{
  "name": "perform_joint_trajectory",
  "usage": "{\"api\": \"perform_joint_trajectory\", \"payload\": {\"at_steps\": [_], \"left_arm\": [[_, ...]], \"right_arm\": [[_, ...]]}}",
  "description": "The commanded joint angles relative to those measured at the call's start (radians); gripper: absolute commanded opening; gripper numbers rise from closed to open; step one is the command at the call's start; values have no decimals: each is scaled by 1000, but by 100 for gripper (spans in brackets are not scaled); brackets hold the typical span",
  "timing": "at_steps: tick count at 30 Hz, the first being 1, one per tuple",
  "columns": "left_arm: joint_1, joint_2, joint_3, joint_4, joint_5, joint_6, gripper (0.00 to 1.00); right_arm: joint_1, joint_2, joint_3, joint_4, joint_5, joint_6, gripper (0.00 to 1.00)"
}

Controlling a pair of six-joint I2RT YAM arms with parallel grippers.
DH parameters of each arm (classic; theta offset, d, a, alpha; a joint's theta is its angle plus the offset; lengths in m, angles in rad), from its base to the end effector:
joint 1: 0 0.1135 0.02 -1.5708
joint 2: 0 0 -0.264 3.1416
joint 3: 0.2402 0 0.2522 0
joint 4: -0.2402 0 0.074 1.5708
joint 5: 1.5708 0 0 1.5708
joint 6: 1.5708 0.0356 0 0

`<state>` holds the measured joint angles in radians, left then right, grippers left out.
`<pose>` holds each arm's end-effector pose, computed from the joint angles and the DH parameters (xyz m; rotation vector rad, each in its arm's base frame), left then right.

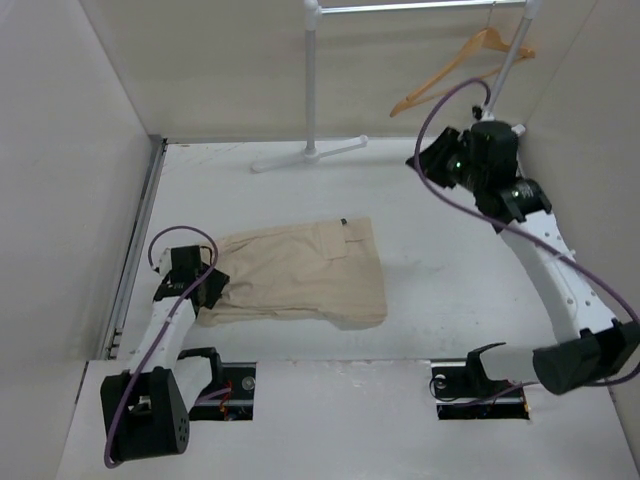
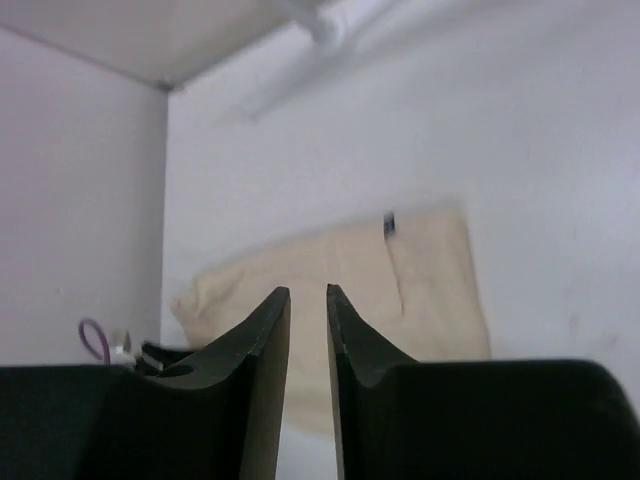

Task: Place the trousers on the hanger
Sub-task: Pick up the hanger from the clothesline.

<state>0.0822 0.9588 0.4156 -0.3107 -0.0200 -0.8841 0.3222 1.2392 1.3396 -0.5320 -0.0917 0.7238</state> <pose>0.1804 0.0156 0.1717 -1.1478 2.1681 -0.3361 0.2562 0.0890 0.4016 0.3554 2.0528 0.7489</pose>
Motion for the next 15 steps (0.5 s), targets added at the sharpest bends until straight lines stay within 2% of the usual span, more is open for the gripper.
{"api": "perform_joint_trajectory", "payload": {"at_steps": [1, 3, 6, 10, 15], "left_arm": [[21, -44, 14, 62, 41, -3, 40], [11, -84, 41, 52, 60, 0, 51], [-12, -140, 98, 15, 74, 8, 62], [-60, -152, 164, -34, 75, 13, 66], [-175, -123, 183, -27, 54, 10, 67]], "right_arm": [[-91, 112, 231, 37, -19, -110, 36], [-154, 201, 350, 50, -20, -123, 48], [-228, 334, 505, 76, -39, -112, 56], [-291, 529, 729, 99, -97, -86, 63], [-311, 741, 998, 89, -151, -44, 65]]}}
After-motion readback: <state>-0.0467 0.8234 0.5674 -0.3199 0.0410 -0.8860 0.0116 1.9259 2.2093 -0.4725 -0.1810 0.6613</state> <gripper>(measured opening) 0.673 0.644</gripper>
